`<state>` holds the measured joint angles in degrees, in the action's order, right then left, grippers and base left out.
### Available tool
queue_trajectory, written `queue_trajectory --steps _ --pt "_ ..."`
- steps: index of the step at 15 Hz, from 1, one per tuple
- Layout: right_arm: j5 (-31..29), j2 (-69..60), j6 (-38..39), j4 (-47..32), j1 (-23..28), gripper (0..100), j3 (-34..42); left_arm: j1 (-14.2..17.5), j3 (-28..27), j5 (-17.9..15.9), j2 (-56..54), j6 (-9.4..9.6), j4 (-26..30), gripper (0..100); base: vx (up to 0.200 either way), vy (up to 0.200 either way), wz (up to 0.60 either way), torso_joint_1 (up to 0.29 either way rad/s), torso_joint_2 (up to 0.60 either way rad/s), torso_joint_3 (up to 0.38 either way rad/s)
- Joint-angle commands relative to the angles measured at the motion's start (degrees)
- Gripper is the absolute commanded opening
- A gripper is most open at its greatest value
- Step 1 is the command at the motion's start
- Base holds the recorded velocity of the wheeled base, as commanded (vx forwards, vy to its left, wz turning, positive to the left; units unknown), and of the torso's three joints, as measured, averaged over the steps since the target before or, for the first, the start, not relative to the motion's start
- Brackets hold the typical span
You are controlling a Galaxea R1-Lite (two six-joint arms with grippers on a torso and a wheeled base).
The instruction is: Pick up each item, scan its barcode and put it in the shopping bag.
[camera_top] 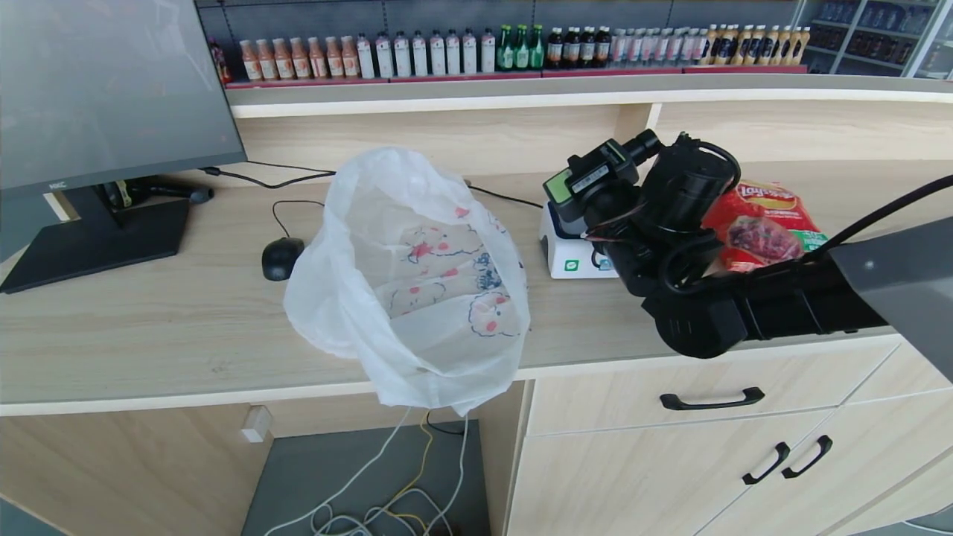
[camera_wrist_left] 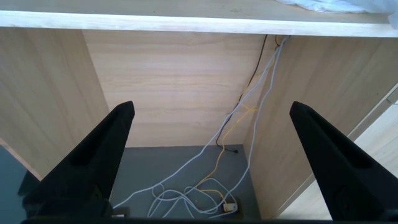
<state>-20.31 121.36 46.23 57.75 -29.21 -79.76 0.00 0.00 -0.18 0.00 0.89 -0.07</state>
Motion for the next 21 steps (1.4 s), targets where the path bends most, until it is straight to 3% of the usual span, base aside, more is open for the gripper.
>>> queue_trajectory --steps 1,21 --pt "-0.17 0.55 0.00 0.00 0.20 0 -0.04 0.00 0.00 0.01 0.00 -0.01 -0.01 100 0.000 0.000 0.00 0.000 0.00 0.000" --pt "-3.16 -3.67 1.41 -2.99 0.47 0 0.84 0.00 0.00 0.01 0.00 -0.10 -0.01 100 0.000 0.000 0.00 0.000 0.00 0.000"
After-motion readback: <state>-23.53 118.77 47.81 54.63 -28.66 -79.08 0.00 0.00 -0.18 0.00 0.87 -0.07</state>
